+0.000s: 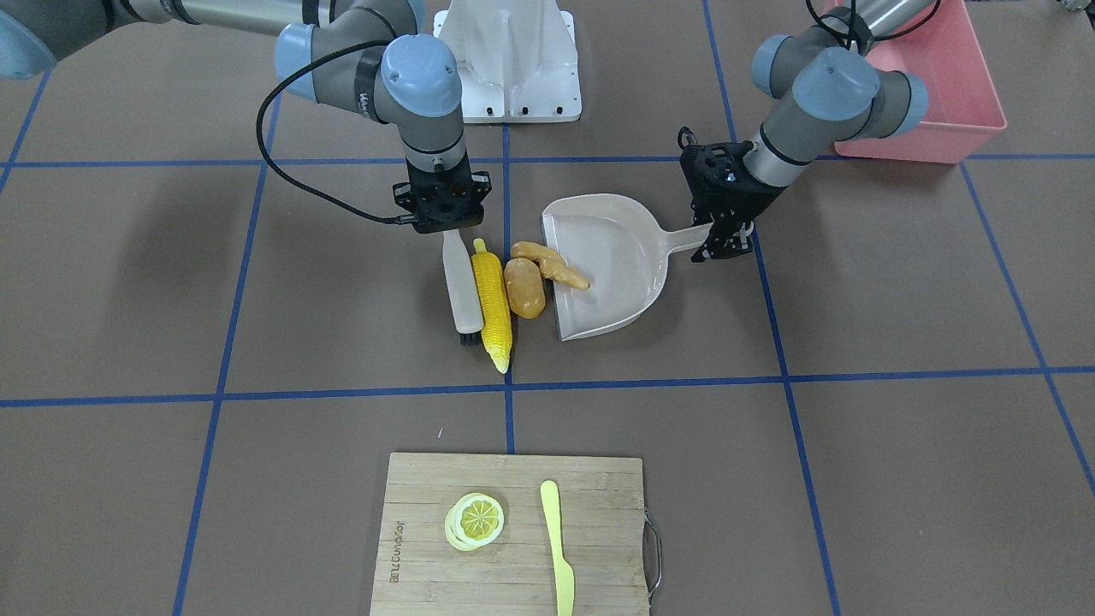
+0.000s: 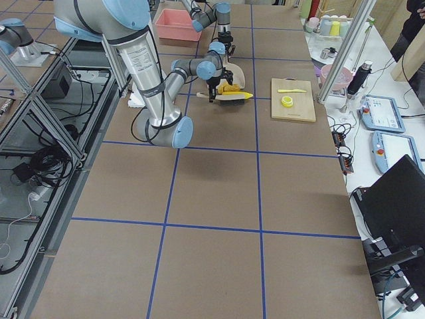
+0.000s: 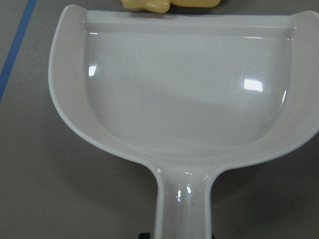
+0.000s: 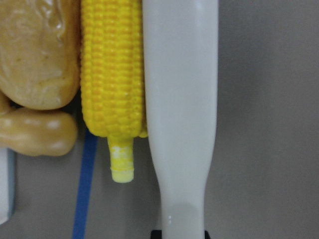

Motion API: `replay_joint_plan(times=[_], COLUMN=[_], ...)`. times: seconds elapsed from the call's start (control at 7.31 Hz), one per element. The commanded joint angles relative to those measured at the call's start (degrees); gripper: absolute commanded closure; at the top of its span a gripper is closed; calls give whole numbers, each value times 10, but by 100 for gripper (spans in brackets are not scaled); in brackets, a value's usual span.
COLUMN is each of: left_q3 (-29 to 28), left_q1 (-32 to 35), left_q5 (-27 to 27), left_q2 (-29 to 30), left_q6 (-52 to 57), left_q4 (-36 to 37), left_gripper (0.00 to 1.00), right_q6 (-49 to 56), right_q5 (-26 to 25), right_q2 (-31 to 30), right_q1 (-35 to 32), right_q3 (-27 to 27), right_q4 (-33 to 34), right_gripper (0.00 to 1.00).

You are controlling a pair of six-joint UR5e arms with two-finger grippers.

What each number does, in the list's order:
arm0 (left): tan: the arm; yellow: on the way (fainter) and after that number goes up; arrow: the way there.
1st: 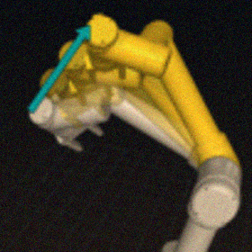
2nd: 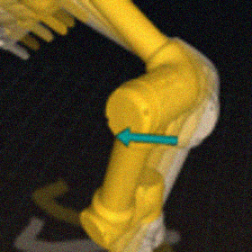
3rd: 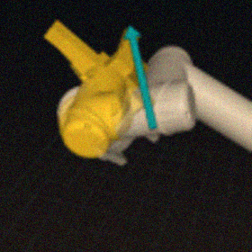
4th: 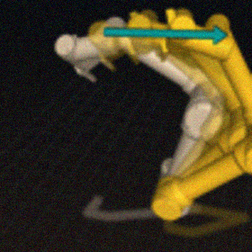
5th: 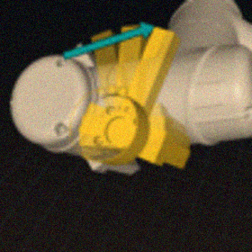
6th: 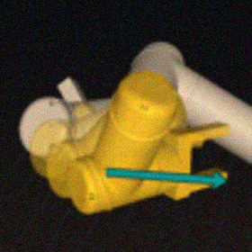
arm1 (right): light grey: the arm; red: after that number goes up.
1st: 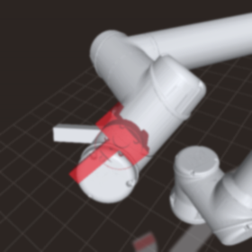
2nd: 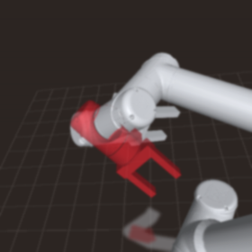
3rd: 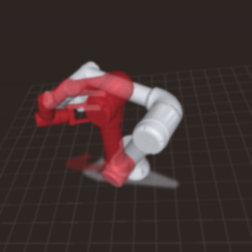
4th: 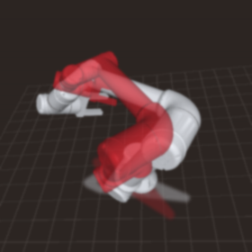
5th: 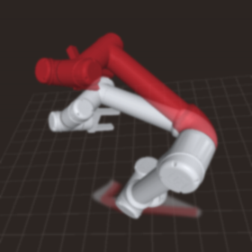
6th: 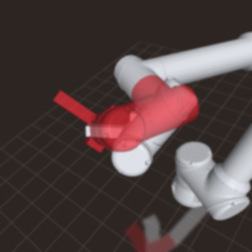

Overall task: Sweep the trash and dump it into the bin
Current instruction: 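Sweep the yellow corn cob toward the dustpan with the right-held brush, then brush the corn, potato and ginger deeper into the dustpan with the right gripper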

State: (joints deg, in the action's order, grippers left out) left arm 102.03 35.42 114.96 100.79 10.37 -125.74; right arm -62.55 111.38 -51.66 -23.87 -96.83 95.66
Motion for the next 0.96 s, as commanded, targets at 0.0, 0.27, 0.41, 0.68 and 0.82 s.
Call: replay_joint_plan(times=[0.0, 0.27, 0.41, 0.68, 0.82], left_q3=[1, 1, 1, 1, 1], left_q1=[0, 0, 0, 0, 0], left_q5=[0, 0, 0, -1, 0], left_q2=[0, 0, 0, 0, 0], left_q6=[0, -1, 0, 0, -1], left_q4=[0, 0, 0, 0, 0], left_gripper=[88, 92, 94, 99, 100], right_q6=[-30, -70, -79, -90, -94], right_q5=[-3, -6, -6, -6, -6], right_q2=[31, 42, 52, 68, 72], right_q1=[25, 44, 49, 49, 51], right_q3=[4, 34, 58, 66, 66], right_q4=[-1, -65, -100, -114, -127], right_gripper=[100, 100, 100, 100, 100])
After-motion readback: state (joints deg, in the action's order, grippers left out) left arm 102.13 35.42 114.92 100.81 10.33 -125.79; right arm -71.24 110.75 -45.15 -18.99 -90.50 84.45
